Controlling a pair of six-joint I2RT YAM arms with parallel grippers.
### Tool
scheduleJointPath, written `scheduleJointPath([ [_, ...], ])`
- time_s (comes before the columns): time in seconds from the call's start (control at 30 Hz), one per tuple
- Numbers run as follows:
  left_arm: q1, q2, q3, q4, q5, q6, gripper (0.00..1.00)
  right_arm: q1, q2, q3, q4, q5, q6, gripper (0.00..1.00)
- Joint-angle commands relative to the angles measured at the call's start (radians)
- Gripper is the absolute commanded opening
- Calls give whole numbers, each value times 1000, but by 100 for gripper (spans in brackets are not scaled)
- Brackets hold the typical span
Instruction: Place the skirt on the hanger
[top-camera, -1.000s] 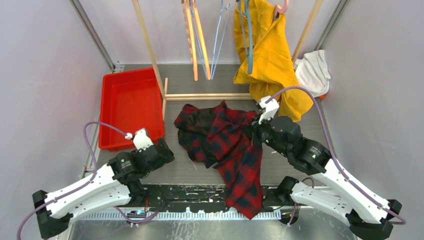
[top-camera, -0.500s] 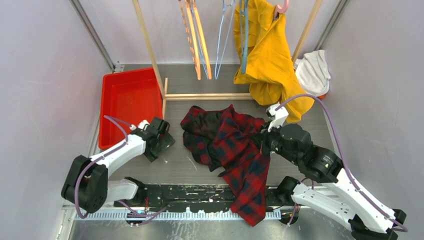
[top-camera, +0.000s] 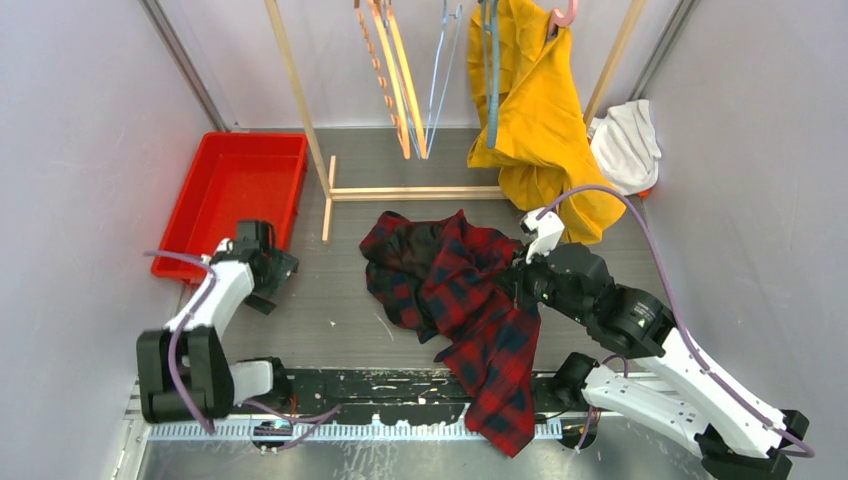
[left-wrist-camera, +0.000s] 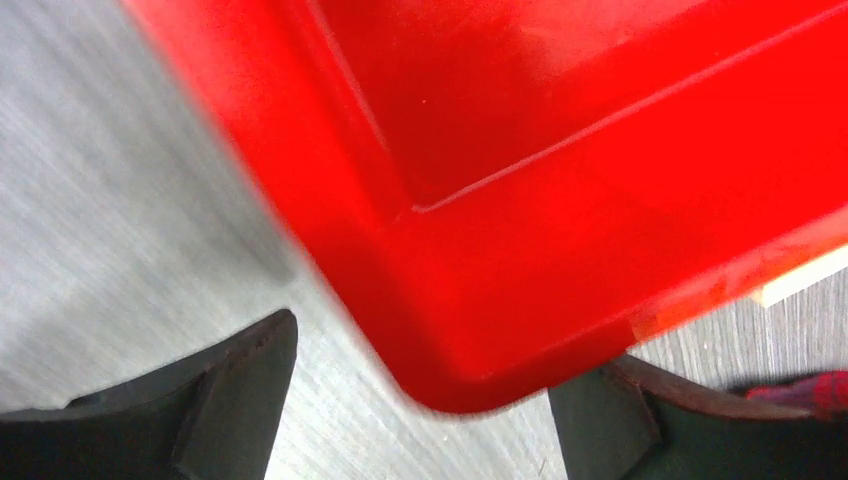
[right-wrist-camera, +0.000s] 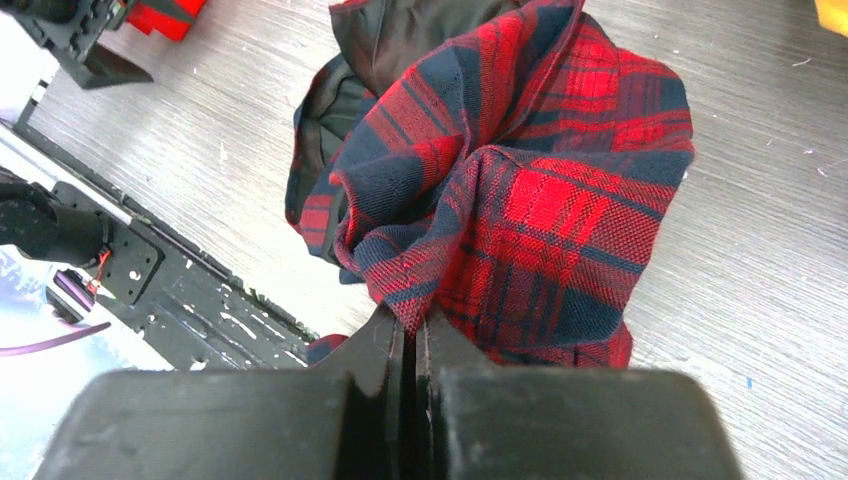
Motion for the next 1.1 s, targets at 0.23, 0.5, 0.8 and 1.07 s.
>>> scheduleJointPath([
  [0.23, 51, 365, 227, 218, 104, 163, 84, 1, 40, 43, 52, -16, 14, 1],
  [0.5, 62, 479, 318, 340, 189, 229, 83, 2, 51, 64, 35, -14, 15, 1],
  [0.8, 66, 581, 467, 366, 250, 264, 83, 1, 30, 82, -3, 2, 27, 1],
  [1.07, 64, 419, 405, 285, 353, 357, 86, 2, 18, 77, -9, -11, 31, 1],
])
